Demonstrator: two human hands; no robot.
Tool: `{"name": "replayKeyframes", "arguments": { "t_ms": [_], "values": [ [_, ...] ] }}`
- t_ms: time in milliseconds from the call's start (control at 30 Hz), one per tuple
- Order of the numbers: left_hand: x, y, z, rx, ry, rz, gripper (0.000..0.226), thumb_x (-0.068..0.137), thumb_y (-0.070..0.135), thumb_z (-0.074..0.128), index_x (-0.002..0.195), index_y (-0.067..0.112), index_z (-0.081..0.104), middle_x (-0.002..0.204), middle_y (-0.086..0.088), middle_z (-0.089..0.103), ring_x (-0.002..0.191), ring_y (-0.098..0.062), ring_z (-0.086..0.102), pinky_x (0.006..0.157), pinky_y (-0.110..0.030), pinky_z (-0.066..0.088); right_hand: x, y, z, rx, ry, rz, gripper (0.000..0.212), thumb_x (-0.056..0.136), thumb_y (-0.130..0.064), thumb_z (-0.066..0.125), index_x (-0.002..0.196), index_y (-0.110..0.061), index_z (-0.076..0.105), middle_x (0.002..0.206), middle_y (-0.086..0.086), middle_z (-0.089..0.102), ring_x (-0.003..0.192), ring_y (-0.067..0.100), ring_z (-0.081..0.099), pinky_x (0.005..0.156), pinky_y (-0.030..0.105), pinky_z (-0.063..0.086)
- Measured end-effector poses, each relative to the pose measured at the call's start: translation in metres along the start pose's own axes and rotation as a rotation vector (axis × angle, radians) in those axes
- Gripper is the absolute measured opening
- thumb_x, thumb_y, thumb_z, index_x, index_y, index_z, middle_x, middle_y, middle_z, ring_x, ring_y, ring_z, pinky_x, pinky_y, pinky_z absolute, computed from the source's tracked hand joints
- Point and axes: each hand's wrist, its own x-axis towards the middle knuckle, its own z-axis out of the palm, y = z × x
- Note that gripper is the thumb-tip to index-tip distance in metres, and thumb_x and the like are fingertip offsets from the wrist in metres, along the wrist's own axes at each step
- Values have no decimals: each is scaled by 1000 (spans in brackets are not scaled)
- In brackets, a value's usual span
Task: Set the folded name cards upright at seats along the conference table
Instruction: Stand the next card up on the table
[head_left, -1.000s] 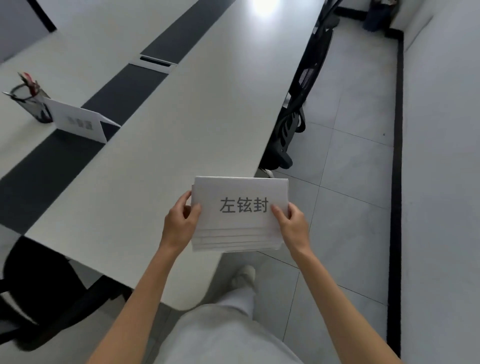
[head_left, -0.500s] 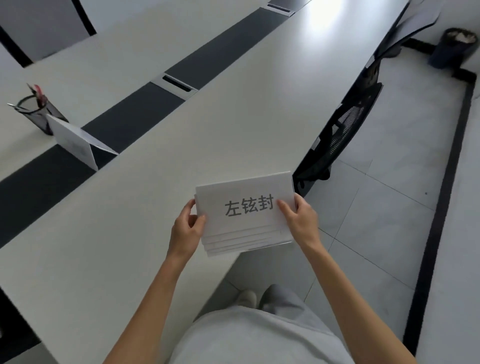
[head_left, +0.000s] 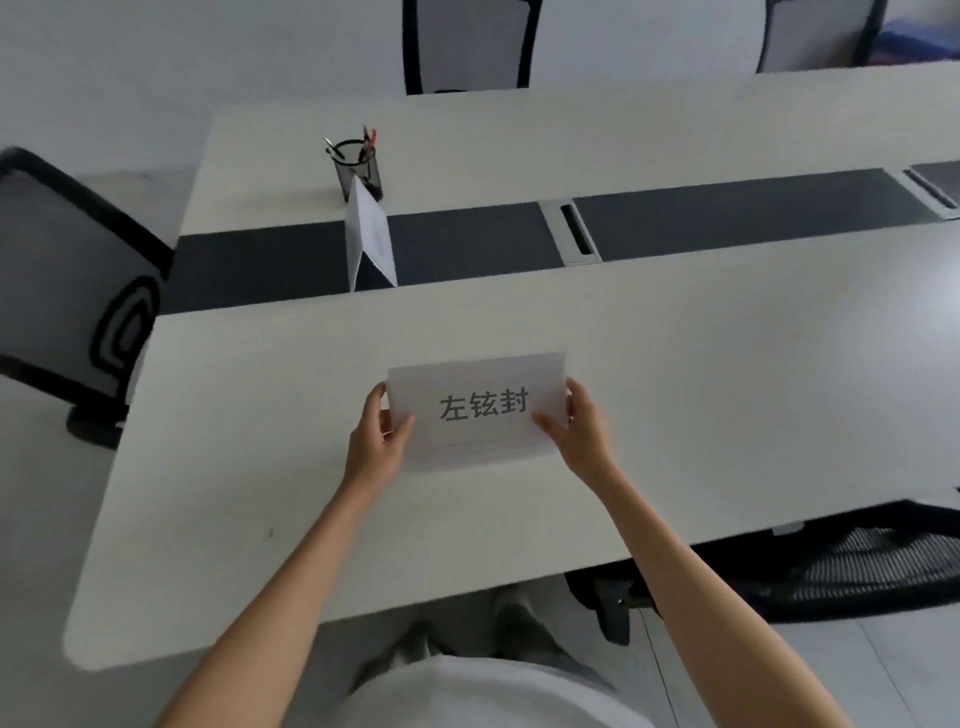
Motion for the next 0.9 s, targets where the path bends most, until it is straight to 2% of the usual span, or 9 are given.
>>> {"name": "replayKeyframes", "arguments": {
  "t_ms": [200,367,533,633,700,767,800,867,900],
  "values": [
    [-6,-16,-9,-39,105,-95,50,86,11,55,130,14,32,98,-12,59,97,-35,60,88,-46,45,13,3,23,-9,-130,-15,60,77,-12,68,129,-6,39,105,18,64,84,20,48,74,29,38],
    [-8,-26,-16,-38,93,-116,51,85,11,56,130,13,31,104,-15,61,96,-29,61,77,-31,42,8,8,36,-4,-129,-61,58,76,-12,69,125,-5,41,104,17,65,82,21,51,74,30,41],
    [-5,-33,-32,88,45,-23,51,86,20,57,131,19,34,118,-8,57,107,-19,53,90,-34,42,17,11,23,-46,-147,-94,58,84,-24,60,135,-15,34,123,16,57,108,29,56,95,40,45],
    [-2,-33,-38,65,56,89,48,89,18,50,135,21,36,135,1,45,122,-9,42,100,-31,36,19,4,16,1,-165,-109,49,93,-23,45,139,-26,28,136,6,47,122,16,46,97,22,33],
    [4,-30,-40,34,17,124,42,91,18,48,132,23,41,139,1,46,127,-12,42,106,-35,35,21,0,16,25,-203,-121,45,94,-22,41,138,-28,32,139,4,47,124,19,46,97,22,32],
    [11,-26,-42,-27,-7,124,32,91,18,48,121,29,50,133,-5,54,126,-24,48,108,-44,37,24,-1,18,67,-207,-96,37,94,-23,41,131,-29,41,128,6,57,118,26,52,95,30,39],
    [13,-25,-42,-46,-11,124,29,91,17,48,115,32,53,128,-7,57,124,-27,50,107,-46,38,25,-1,19,104,-201,-93,31,94,-22,42,124,-30,46,118,0,61,110,22,55,90,31,40],
    [16,-22,-43,-59,-19,133,25,90,15,49,110,28,56,122,-10,60,120,-27,53,106,-43,40,26,0,22,157,-175,-117,20,92,-25,44,106,-37,52,99,-17,62,97,16,56,87,35,41],
    [17,-18,-44,-62,-20,142,25,90,14,50,112,23,58,122,-11,61,120,-27,54,105,-37,41,27,1,21,168,-162,-132,19,89,-29,44,99,-42,52,92,-24,61,94,15,56,88,37,42]
  ]
}}
